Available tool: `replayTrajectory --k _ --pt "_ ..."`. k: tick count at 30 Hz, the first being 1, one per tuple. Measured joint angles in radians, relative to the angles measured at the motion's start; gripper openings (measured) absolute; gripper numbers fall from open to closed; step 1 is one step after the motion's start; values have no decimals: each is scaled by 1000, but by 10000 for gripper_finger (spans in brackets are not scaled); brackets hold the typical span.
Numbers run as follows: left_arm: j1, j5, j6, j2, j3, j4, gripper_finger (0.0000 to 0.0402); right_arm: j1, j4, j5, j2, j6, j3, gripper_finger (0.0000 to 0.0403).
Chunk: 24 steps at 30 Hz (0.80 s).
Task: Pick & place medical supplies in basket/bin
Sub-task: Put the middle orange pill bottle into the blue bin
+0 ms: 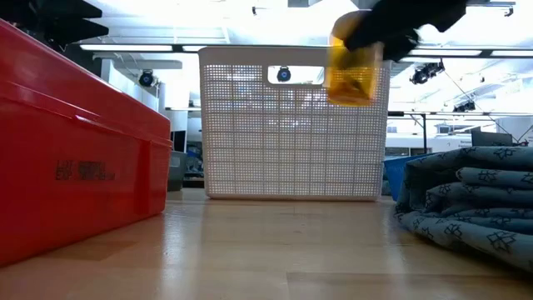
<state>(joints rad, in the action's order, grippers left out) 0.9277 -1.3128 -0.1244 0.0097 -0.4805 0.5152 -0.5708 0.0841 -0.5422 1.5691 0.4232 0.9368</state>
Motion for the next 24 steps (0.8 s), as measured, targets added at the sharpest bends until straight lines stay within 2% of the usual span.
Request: replayTrajectory --k 9,18,24 --pt "0 0 -3 0 0 0 242 -91 67 -156 -164 178 -193 194" --pt "0 2 -2 0 0 0 242 -159 329 -242 -281 369 -220 194" --pt "0 2 -3 0 0 0 242 -169 414 -245 -279 465 -219 194"
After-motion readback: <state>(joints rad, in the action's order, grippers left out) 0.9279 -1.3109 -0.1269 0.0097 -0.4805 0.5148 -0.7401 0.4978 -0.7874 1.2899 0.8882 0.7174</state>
